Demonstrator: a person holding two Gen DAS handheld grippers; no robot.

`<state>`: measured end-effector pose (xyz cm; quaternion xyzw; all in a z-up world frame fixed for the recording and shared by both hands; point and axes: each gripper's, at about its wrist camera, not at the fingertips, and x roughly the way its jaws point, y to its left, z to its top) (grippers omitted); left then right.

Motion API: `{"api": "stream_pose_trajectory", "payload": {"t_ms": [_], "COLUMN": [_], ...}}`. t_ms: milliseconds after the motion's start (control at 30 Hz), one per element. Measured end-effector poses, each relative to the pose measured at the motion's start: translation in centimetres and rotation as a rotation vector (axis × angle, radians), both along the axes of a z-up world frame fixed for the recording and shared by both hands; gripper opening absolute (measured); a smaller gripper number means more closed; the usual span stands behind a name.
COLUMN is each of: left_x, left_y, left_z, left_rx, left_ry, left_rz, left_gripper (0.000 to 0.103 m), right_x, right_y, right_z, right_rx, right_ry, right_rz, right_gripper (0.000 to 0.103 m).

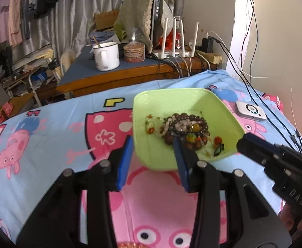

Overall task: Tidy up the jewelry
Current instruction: 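Move both grippers back over the gold bead bracelet on the sheet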

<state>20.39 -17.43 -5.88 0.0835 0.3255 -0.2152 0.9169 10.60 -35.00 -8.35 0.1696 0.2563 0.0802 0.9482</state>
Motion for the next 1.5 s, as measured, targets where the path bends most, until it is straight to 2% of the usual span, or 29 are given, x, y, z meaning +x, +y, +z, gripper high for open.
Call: {"api": "stream_pose_trajectory", "payload": {"t_ms": [567, 833, 1267, 1500], "left_x": [-4.6, -5.6, -6.3, -5.4], "left_y": [3.3, 4.7, 8.1, 12.9], "left_z": [1.5, 1.4, 0.3, 0.1], "left_rx": [-0.042, -0.051, -0.064, -0.146], "left_ry": [-0.067, -0.071, -0.043, 0.034], "left_rz": [0.060, 0.074, 0.115, 0.107], "left_gripper": [0.038, 0.038, 0.038, 0.038], "right_x": [-3.2, -4.0, -4.3, -3.8], "right_y": [2.4, 3.7, 6.0, 8.2], "right_z": [1.3, 1.5, 0.9, -0.2], "right_rx": [-0.029, -0.037, -0.047, -0.074], "right_ry": [-0.017, -0.016, 0.011, 0.053], "right_rz": [-0.019, -0.007, 0.042, 0.109], "right_gripper": [0.000, 0.000, 0.000, 0.000]}}
